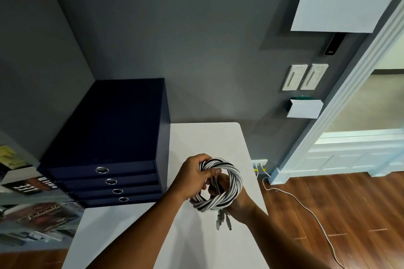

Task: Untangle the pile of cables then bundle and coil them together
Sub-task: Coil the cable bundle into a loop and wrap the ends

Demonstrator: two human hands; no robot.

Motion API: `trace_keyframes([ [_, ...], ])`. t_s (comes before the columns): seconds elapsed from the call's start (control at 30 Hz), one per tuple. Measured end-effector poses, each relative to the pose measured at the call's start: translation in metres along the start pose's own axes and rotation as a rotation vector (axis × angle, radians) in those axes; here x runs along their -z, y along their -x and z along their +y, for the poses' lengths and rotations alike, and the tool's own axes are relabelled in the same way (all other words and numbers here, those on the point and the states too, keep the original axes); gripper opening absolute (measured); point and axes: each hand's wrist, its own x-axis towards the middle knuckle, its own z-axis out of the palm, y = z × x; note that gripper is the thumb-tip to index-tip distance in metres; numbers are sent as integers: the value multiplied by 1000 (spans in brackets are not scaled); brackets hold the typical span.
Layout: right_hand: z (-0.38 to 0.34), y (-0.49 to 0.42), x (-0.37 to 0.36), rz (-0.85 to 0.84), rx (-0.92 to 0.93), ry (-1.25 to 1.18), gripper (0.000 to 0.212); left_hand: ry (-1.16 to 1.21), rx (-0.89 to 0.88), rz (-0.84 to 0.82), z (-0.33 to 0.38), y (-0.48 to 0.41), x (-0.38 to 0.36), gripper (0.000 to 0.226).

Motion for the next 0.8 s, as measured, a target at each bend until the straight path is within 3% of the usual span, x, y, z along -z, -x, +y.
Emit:
trace_keyframes([
  [0.23, -1, 7, 12, 3, -42, 79, 32, -115, -23, 20, -7, 1, -3, 10],
  [0.37, 0, -4, 27, 267, -167, 153, 16, -195, -11, 73, -12, -4, 3, 15],
  [0.4, -3, -9, 30, 374, -170, 127, 20, -209, -6, 88, -13, -6, 4, 17],
  [0.47, -16, -16, 34, 580, -65, 93, 31, -245, 6, 113, -16, -9, 7, 19],
  [0.53, -36, -17, 31, 692, 118, 156, 23, -264, 29, 125, -18, -11, 6, 20],
  [0.67, -60, -15, 8, 575, 364, 536, 25, -282, 84, 164, -22, -17, 4, 21],
  [0.8, -52, -14, -14, 334, 307, 1141, 17, -317, 94, 219, -19, -22, 3, 26],
])
